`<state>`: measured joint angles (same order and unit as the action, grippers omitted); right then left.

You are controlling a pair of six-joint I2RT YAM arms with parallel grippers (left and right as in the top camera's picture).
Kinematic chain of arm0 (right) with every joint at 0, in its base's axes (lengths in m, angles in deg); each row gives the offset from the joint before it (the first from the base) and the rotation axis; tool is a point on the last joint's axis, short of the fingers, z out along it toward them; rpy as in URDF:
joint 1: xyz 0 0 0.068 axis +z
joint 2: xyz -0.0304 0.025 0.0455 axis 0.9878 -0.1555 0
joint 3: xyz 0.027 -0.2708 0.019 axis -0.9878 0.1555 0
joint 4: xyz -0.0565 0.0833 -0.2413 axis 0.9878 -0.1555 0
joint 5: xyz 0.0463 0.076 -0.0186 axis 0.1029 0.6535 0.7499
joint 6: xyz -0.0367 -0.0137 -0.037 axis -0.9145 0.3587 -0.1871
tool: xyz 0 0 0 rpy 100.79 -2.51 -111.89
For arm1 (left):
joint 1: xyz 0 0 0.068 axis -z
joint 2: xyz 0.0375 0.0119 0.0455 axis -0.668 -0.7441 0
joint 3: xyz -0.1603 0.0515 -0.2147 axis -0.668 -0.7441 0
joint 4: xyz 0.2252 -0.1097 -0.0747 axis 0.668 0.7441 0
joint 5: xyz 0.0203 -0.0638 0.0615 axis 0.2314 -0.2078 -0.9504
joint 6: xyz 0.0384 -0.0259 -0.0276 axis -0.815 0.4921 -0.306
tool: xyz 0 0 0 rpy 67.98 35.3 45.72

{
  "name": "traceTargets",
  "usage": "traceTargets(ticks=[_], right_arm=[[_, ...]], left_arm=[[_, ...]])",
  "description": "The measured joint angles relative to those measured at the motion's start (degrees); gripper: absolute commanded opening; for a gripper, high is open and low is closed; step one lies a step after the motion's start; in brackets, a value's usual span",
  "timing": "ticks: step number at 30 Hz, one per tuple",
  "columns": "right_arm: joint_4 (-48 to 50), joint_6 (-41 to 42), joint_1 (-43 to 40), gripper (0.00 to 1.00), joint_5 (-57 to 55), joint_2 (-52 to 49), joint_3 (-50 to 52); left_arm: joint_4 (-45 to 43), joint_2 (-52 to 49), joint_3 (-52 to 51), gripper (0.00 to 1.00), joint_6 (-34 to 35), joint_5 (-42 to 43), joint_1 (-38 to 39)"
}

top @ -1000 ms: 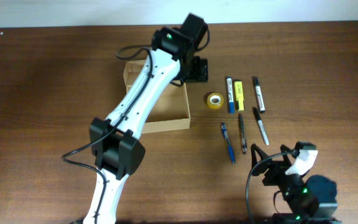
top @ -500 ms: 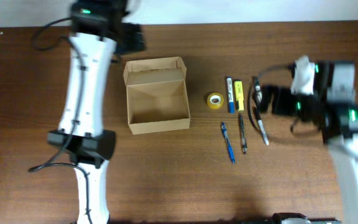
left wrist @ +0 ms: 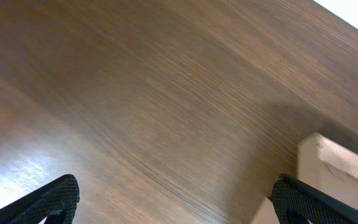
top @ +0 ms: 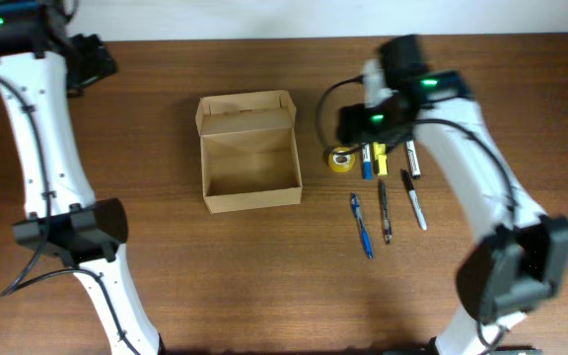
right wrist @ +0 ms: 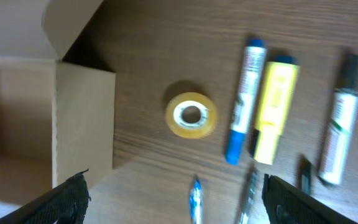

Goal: Pack container
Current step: 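Lower the right gripper onto the tape roll and grasp it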

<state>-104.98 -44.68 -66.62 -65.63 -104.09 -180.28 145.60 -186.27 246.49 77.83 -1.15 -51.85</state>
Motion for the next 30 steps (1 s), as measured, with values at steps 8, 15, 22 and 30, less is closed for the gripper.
traceTargets(ticks=[8,15,22,30], right_arm=[[1.1,1.2,4.3,0.80,-4.1,-10.1,-1.0],[3.3,1.4,4.3,0.79,-5.6,-14.1,-1.0],[5.1,1.6,3.3,0.58,-8.2,-14.2,-1.0],[5.3,1.4,1.1,0.58,-8.4,-14.2,-1.0]], left_arm=[[0.0,0.0,0.0,1.00,0.0,0.0,-4.5],[0.0,0.0,0.0,1.00,0.0,0.0,-4.9],[0.0,0.0,0.0,1.00,0.0,0.0,-4.9],[0.0,0.0,0.0,1.00,0.0,0.0,-4.9]])
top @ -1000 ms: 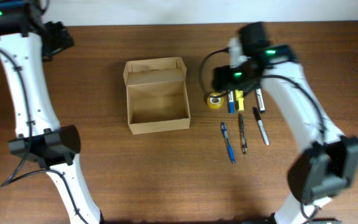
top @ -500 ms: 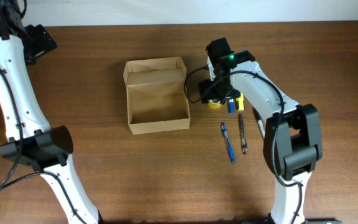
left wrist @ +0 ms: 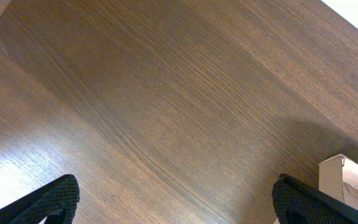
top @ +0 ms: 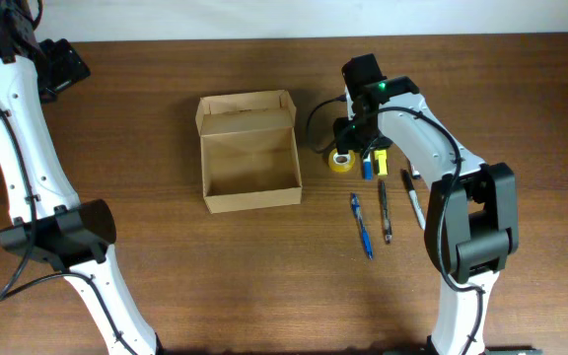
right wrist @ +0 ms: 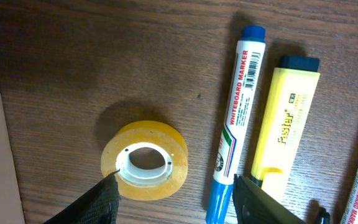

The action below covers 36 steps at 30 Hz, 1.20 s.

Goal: Pack container
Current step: 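Lower the right gripper onto the tape roll and grasp it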

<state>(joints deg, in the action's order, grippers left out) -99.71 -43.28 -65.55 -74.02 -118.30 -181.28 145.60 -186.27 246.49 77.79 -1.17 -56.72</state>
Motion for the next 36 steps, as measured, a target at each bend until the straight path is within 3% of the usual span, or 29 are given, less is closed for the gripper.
traceTargets(ticks=[2,7,27,29,31,36], right_arm=[[0.3,0.0,0.1,0.48,0.0,0.0,0.0],[0.6,0.2,0.2,0.43,0.0,-1.2,0.0],[0.6,1.3,0.2,0.33,0.0,-6.4,0.0],[0.6,1.6,0.2,0.24,0.5,-7.0,-0.3],[0.6,1.8,0.3,0.04,0.8,-7.1,-0.4],[-0.4,1.9,0.2,0.04,0.7,-7.1,-1.2]], left_arm=[[0.0,0.0,0.0,1.00,0.0,0.0,0.0],[0.0,0.0,0.0,1.00,0.0,0.0,0.0],[0.0,0.0,0.0,1.00,0.0,0.0,0.0],[0.0,0.0,0.0,1.00,0.0,0.0,0.0],[0.0,0.0,0.0,1.00,0.0,0.0,0.0],[0.0,0.0,0.0,1.00,0.0,0.0,0.0]])
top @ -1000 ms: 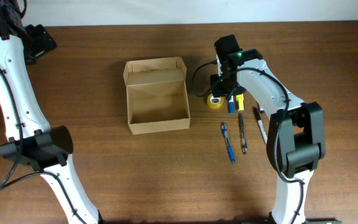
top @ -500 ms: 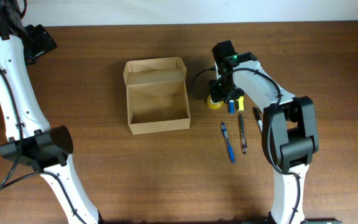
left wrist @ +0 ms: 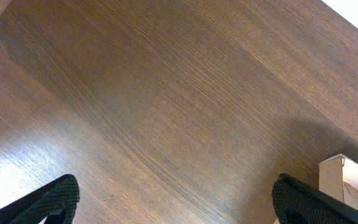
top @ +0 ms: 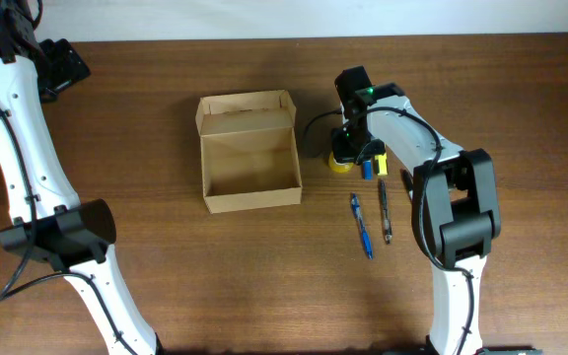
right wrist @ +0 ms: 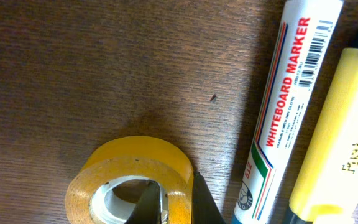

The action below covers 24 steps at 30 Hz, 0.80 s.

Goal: Pack container
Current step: 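Lower the right gripper onto the tape roll and grasp it, then carry the tape roll into the box and release it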

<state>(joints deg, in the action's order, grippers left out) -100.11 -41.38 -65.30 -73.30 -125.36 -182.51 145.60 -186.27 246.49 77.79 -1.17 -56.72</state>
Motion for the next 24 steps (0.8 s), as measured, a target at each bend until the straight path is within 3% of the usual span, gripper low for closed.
traceTargets(ticks=[5,13,18,24], right_arm=[[-6.3,-0.1,0.0,0.04,0.4,-0.3,-3.6],[-19.3,-0.7,1.0,0.04,0.8,-0.2,-24.8],[-25.0,-3.4,5.6,0.04,0.4,1.8,-37.0],[-28.9,-6.3,13.3,0.04,-0.1,3.4,-40.6]], left_arm=[[0.0,0.0,0.0,1.00,0.0,0.0,0.0],[0.0,0.0,0.0,1.00,0.0,0.0,0.0],[0.0,0.0,0.0,1.00,0.0,0.0,0.0],[0.0,0.0,0.0,1.00,0.0,0.0,0.0]])
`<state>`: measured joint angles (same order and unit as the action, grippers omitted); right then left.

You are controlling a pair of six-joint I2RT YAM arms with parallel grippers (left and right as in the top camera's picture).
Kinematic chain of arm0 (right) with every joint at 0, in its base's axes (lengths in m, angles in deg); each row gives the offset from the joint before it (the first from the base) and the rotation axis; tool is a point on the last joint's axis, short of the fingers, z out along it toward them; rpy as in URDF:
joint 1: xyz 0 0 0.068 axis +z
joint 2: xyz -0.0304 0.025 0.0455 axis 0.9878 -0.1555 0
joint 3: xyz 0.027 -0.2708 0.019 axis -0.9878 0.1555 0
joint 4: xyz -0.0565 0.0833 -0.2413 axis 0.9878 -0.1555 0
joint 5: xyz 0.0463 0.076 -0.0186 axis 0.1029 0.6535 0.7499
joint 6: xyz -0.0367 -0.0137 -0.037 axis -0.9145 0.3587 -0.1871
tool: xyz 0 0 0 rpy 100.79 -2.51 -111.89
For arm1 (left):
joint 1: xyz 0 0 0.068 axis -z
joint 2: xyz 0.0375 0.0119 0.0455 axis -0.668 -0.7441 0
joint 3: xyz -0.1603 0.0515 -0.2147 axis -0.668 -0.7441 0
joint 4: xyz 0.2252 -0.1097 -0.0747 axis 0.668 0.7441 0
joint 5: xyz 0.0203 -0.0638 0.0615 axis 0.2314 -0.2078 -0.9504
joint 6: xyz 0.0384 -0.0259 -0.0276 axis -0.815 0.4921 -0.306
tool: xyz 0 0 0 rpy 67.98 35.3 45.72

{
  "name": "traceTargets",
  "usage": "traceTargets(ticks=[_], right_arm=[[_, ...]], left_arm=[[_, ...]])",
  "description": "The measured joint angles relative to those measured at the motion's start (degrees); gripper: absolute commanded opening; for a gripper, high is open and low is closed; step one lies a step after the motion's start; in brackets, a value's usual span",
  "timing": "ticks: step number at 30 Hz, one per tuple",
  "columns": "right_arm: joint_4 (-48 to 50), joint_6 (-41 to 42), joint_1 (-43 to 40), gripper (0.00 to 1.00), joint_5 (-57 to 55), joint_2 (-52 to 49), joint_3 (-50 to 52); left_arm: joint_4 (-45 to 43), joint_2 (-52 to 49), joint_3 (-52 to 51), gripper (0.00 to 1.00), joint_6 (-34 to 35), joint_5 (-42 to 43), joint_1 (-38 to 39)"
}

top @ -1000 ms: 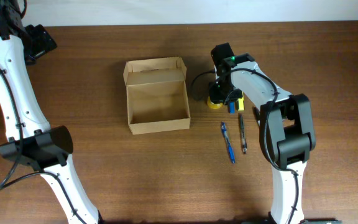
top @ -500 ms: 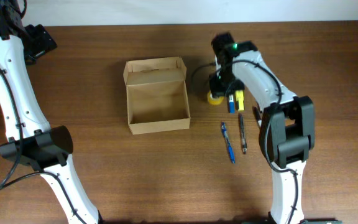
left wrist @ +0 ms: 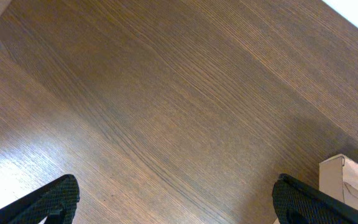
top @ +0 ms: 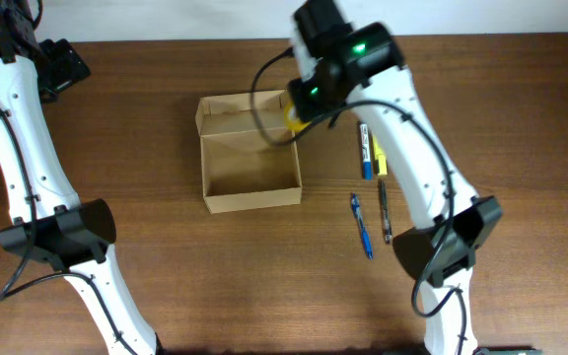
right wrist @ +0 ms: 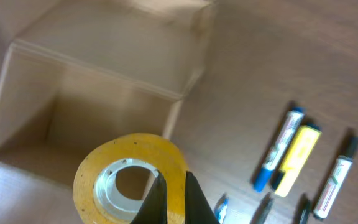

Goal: Pack container
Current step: 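Carry the tape roll into the box and release it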

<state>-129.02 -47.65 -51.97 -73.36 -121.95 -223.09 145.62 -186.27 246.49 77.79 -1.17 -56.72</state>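
Note:
My right gripper is shut on the wall of a yellow tape roll, one finger inside the ring and one outside. It holds the roll in the air over the right side of the open cardboard box. In the overhead view the tape roll hangs by the box at its far right corner. My left gripper is open over bare table at the far left; one box corner shows there.
Right of the box lie a blue whiteboard marker, a yellow highlighter, a blue pen and a black pen. A black-capped marker lies beyond the highlighter. The box's back flap stands open.
My right gripper was on the table with its fingers at the tape roll beside the markers. Now it holds the roll, raised and moved left over the box. The left arm has not moved.
My right gripper first hung above the tape and markers, then was lower over the tape, then down with fingers closing on the roll's wall. Now the roll is lifted over the box. The left gripper shifted slightly farther from the box early, then stayed open.

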Motion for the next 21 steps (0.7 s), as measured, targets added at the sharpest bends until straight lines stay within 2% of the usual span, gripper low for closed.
traceTargets(ticks=[7,11,16,21], right_arm=[[0.3,-5.4,9.1,0.04,0.0,-0.2,2.2],[10.2,-7.9,12.0,0.04,0.0,-0.6,9.9],[25.7,-10.1,11.4,0.04,0.0,-2.1,22.7],[33.9,-11.1,8.9,0.04,1.2,-3.1,30.7]], left_arm=[[0.0,0.0,0.0,1.00,0.0,0.0,0.0],[0.0,0.0,0.0,1.00,0.0,0.0,0.0],[0.0,0.0,0.0,1.00,0.0,0.0,0.0],[0.0,0.0,0.0,1.00,0.0,0.0,0.0]])
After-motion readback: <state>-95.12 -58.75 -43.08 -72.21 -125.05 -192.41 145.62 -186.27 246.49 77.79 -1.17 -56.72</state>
